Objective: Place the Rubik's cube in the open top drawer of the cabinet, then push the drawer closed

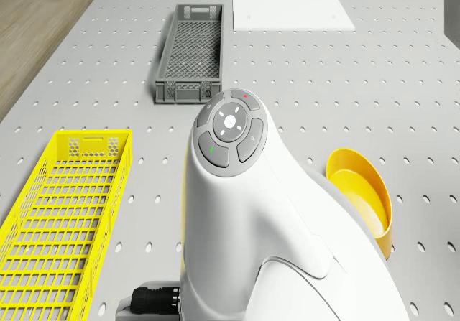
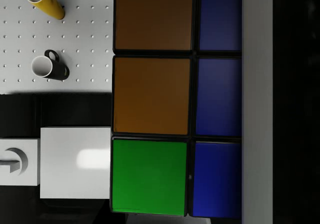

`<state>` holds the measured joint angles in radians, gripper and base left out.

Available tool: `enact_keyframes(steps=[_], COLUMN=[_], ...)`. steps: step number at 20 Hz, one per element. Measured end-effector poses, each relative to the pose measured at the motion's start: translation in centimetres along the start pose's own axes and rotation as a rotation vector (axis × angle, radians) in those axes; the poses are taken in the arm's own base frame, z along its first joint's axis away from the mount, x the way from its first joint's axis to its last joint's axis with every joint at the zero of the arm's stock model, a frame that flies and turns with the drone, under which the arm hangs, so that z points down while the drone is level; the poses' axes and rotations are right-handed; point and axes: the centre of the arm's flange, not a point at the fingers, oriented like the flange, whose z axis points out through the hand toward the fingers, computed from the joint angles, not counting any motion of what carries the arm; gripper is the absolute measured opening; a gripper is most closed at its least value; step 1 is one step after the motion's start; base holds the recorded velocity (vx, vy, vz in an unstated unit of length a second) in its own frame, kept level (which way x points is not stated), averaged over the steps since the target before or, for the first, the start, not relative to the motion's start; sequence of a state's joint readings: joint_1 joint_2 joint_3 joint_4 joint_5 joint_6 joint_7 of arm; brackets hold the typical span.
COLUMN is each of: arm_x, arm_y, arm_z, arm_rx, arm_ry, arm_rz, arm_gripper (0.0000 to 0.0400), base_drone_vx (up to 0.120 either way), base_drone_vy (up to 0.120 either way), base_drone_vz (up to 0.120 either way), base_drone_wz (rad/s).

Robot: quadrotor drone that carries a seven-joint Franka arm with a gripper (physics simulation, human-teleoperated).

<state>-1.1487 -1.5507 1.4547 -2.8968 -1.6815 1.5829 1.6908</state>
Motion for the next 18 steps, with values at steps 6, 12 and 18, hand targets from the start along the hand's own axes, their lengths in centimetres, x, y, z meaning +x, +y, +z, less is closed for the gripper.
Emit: enact_keyframes(steps=[6,12,18], arm_x=[0.00,0.00,0.00], arm_y=[0.00,0.00,0.00], arm_z=[0.00,0.00,0.00], arm_rx=[0.000,0.000,0.000], arm_ry=[0.000,0.000,0.000], arm_rz=[0.000,0.000,0.000], arm_gripper=[0.0321,0.0321,0.0321], base_drone_vx=[-0.120,-0.020,0.000], base_drone_vy=[-0.120,-0.120,-0.120], base_drone_vz=[0.120,0.120,0.120], base_drone_wz=[0.000,0.000,0.000])
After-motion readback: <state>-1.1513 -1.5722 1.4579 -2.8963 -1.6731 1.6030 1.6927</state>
